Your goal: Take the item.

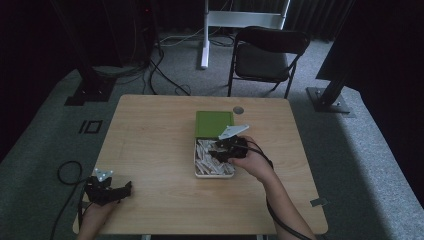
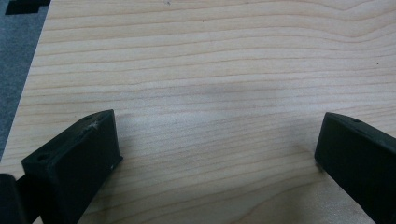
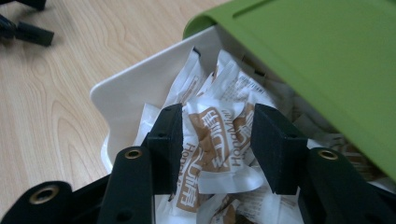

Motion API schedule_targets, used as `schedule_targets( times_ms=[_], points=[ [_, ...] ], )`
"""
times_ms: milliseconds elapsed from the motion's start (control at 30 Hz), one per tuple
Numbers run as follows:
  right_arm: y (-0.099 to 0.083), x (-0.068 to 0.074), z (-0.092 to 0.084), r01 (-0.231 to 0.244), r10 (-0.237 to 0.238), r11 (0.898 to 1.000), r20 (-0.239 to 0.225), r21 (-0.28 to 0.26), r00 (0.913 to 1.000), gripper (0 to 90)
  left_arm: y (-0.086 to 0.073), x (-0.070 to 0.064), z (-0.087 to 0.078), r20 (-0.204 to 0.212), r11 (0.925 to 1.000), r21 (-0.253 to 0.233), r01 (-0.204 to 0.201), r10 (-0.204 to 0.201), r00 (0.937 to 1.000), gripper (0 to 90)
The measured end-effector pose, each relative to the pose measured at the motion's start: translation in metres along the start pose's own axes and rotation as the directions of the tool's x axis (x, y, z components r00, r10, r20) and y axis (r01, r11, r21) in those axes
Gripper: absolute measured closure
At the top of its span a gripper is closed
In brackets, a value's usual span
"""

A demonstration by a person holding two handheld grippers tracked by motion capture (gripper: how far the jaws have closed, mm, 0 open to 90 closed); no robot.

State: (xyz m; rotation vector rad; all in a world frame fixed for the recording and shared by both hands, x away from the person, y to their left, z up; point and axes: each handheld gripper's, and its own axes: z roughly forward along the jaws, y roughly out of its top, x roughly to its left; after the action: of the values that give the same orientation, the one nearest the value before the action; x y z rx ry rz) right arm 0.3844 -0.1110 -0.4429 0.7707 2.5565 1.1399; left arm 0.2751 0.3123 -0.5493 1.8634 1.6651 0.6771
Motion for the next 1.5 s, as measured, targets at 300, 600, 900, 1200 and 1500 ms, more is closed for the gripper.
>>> schedule_targets(
  times_ms=[300,600,900,1200,1500],
  points=[
    [0.0,0.002,0.013,0.008,-0.009,0.998,0.015,0.057,0.9999,54.4,0.0,0.0,0.0,0.0,1.0,-0.001,0.001,-0.001,1.0,0.7],
    [-0.001,0.001,0.023,-0.065,0.065,0.994,0.006,0.091,0.9979,67.2,0.0,0.0,0.0,0.0,1.0,-0.001,0.001,-0.001,1.0,0.7],
    [0.001,0.004,0.015,-0.065,0.065,0.994,0.007,0.085,0.9979,76.3,0.0,0.0,0.0,0.0,1.0,-0.001,0.001,-0.001,1.0,0.7],
    [0.008,0.004,-0.005,-0.073,0.073,0.997,-0.016,0.015,0.9972,76.3,0.0,0.0,0.0,-0.001,1.0,-0.002,0.0,0.0,1.0,0.7],
    [0.016,-0.002,-0.036,-0.098,0.099,0.992,0.001,-0.079,0.9951,76.4,0.0,0.0,0.0,0.0,1.0,-0.001,-0.001,0.001,1.0,0.7]
  ],
)
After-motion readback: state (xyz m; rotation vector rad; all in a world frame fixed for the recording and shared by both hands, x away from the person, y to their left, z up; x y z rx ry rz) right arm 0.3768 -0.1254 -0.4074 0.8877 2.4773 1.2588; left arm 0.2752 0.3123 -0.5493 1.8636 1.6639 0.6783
